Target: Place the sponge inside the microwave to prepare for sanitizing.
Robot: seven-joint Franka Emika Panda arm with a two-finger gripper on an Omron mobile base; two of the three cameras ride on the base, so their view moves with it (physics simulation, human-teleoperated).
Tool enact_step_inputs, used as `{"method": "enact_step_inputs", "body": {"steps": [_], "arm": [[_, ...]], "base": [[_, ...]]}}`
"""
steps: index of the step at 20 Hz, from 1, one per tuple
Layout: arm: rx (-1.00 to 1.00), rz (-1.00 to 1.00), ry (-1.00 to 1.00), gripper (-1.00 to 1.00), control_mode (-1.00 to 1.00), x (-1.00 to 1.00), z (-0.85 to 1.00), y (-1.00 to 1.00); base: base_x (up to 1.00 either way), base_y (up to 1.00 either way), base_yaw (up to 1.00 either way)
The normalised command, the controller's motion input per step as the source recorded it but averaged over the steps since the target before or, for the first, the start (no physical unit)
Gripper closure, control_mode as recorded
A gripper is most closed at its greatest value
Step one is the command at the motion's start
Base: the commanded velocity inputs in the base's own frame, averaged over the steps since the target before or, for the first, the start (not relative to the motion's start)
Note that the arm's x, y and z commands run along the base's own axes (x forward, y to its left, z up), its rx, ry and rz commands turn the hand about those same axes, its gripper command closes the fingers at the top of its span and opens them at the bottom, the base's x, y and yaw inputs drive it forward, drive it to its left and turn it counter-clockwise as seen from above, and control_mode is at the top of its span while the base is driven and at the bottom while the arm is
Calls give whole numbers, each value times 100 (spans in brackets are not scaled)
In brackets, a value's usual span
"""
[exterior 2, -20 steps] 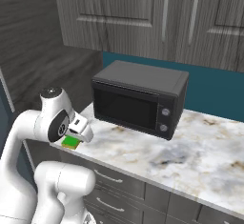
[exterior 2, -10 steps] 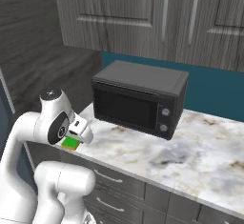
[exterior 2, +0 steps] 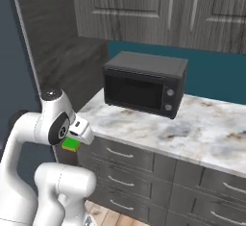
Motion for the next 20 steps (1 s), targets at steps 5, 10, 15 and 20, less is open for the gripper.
{"method": "enact_step_inputs", "body": {"steps": [5,10,15,20], "arm": [[0,0,0,100,100,0,0,0],[0,0,0,100,100,0,0,0],[0,0,0,100,100,0,0,0],[0,0,0,100,100,0,0,0]], "base": [[-55,76,2],[-12,96,6],[0,100,7],[0,100,5]]}}
